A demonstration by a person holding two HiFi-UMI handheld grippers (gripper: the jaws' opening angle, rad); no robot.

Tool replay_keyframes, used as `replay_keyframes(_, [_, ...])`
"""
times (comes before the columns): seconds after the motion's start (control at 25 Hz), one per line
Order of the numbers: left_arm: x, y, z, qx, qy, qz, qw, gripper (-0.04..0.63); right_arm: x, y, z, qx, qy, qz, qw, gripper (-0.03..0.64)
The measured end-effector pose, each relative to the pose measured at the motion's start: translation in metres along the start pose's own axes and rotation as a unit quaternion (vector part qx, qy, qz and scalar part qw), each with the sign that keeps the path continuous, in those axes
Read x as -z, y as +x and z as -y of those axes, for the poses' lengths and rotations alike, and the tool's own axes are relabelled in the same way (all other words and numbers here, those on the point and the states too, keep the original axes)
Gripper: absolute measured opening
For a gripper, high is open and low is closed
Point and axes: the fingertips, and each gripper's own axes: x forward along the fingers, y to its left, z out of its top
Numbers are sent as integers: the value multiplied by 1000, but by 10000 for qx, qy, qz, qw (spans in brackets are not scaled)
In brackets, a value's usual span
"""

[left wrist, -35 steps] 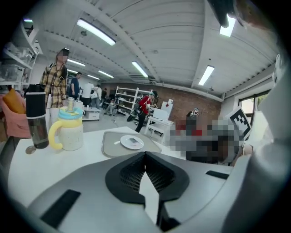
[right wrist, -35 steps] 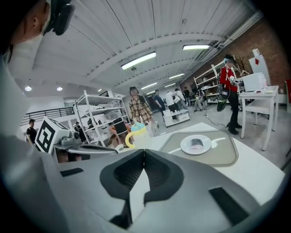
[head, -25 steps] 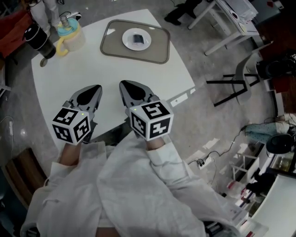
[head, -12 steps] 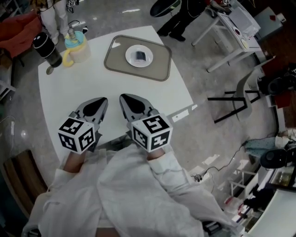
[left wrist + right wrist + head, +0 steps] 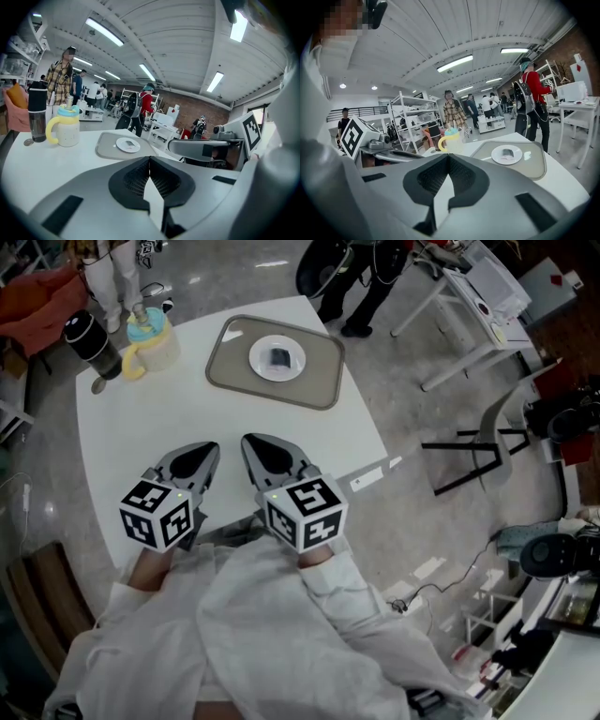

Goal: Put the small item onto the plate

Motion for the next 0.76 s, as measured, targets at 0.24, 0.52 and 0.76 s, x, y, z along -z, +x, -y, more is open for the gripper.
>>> replay_keyframes(0.24, [4,9,8,151,-252,-37,9996,11,-3,-3,5,-97,-8,33,9999,15])
replay_keyframes(0.52, [1,11,18,184,-178,13,9997,11,1,-9,9,-109,-77,-55,9999,15])
replay_keyframes(0.76, [3,12,25,222,-109,22,9997,11,4,-14,8,-180,-89,-88,9998,15])
